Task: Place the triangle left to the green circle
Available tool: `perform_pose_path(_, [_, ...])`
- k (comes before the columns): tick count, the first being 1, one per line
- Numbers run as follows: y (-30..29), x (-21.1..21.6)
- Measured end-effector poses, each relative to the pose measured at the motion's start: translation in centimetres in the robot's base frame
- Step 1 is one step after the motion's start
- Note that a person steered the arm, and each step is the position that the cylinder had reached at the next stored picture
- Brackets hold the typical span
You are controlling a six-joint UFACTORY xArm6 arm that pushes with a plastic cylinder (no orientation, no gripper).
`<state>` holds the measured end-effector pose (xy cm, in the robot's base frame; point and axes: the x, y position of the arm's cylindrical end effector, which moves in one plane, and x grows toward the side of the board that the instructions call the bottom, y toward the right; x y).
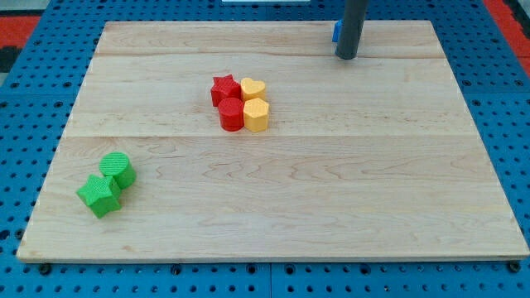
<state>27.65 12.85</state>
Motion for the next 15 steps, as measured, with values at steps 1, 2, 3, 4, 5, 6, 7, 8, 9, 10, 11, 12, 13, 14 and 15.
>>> perform_pose_path(1, [0.0,0.0])
perform_pose_path(2, [0.0,0.2])
perform_pose_path(3, [0.0,0.8])
perform_pose_path(4, [0.0,4.2])
perform_pose_path(5, [1.1,13.5])
perform_pose_path(6, [0.8,13.3])
perform_pose_path(7, [1.2,16.1])
perform_pose_path(8, [-4.2,18.1])
perform_pose_path(9, [-5.1,16.8])
perform_pose_path(10, [-4.8,15.9])
perform_pose_path(11, [-4.0,13.8])
perform_pose_path(12, [-1.2,11.2])
perform_pose_path(13, [6.1,9.7])
perform_pose_path(14, [8.7,7.1])
perform_pose_path(15, [9.9,1.4])
